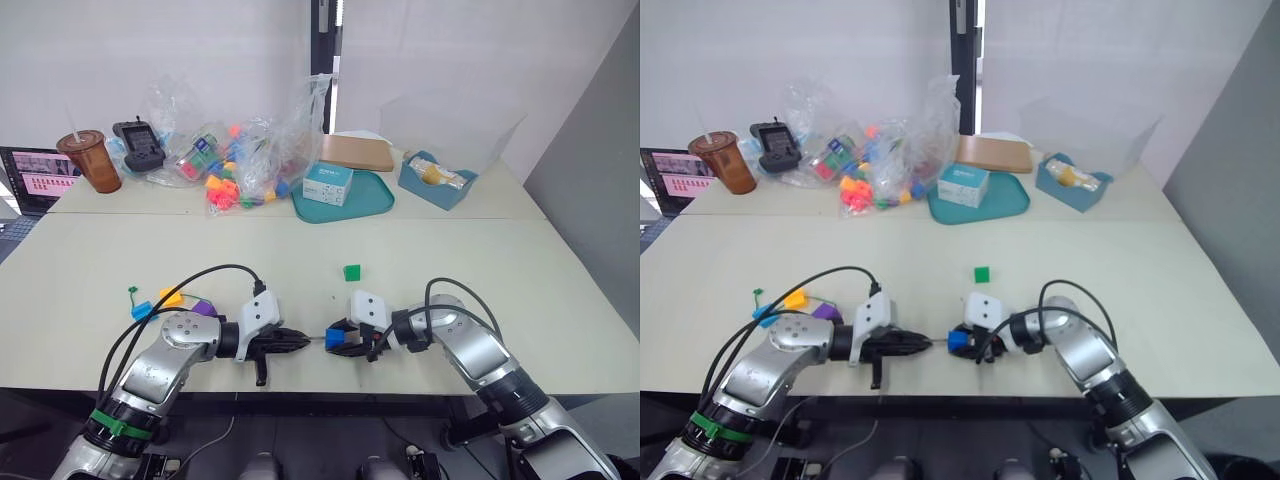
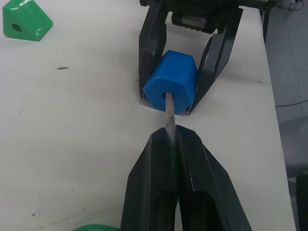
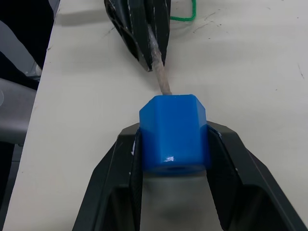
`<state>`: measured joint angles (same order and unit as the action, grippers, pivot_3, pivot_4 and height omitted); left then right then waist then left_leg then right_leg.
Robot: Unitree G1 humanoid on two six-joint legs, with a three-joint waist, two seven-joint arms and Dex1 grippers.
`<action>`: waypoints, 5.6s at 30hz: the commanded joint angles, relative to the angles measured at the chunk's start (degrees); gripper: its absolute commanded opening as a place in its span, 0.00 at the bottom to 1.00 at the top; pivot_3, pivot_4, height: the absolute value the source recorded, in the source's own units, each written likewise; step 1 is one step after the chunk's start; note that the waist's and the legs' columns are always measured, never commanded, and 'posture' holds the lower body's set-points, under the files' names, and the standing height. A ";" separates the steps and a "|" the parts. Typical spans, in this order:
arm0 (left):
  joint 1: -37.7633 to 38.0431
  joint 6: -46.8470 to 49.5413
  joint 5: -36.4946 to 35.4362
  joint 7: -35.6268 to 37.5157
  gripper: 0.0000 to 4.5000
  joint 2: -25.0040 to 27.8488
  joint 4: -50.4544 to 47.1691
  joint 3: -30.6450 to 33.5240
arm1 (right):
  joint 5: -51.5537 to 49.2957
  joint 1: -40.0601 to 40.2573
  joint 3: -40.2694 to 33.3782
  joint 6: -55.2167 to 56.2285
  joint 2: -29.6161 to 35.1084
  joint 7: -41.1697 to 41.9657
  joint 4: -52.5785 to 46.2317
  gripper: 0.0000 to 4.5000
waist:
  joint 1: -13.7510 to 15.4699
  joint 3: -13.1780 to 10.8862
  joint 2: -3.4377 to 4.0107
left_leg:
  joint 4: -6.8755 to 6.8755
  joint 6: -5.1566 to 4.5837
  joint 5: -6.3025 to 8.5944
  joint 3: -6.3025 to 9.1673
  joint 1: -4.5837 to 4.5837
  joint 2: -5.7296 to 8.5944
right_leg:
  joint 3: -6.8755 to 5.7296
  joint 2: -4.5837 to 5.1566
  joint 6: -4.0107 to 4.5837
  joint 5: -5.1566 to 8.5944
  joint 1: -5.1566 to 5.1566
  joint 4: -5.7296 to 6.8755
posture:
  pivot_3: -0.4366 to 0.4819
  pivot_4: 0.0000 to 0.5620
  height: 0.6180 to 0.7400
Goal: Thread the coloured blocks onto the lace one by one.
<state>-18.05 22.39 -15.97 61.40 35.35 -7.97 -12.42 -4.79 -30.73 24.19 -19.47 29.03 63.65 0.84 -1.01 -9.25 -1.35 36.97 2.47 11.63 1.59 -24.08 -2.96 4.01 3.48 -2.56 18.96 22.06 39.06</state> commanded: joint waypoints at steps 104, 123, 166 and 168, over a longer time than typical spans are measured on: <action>5.57 -0.20 -7.14 0.22 0.00 -3.74 0.28 4.61 | 3.25 -1.94 1.08 0.82 2.65 7.15 6.89 0.29 | 0.46 0.00 0.00 | 0.01 0.00 0.00 0.00 0.06 0.01 | -0.03 0.03 0.00 0.00 -0.14 -0.07 | 0.48 0.27 1.00; 1.80 -0.53 -4.68 -0.88 0.00 -7.86 1.94 0.83 | 3.22 -1.47 1.29 -0.28 3.03 7.15 4.83 0.29 | 0.55 0.00 0.00 | 0.02 0.00 0.00 0.00 0.05 0.02 | -0.03 0.04 0.00 0.00 -0.14 -0.08 | 0.48 0.27 1.00; 0.06 2.86 2.09 0.46 0.44 0.82 0.07 1.55 | 3.43 -0.08 2.22 -2.55 1.22 4.83 1.71 0.29 | -0.31 0.00 0.01 | -0.20 -0.06 0.05 0.10 0.92 -0.04 | -0.14 -0.03 -0.03 0.00 -1.14 -0.59 | 0.48 0.27 1.00; 0.36 3.30 1.71 0.83 0.44 0.52 -0.25 0.75 | 3.42 -0.05 2.19 -2.61 1.25 4.81 1.59 0.29 | -0.35 0.00 0.01 | -0.20 -0.06 0.05 0.09 0.92 -0.04 | -0.14 -0.03 -0.03 0.00 -1.14 -0.59 | 0.48 0.27 1.00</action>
<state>-17.91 26.09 -13.46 61.56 35.99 -6.88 -11.47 -2.92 -32.10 23.96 -21.59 30.30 68.54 1.56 -1.36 -9.25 -1.34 36.77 2.41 11.69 1.68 -23.16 -3.00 3.88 3.46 -2.59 18.96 20.92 38.47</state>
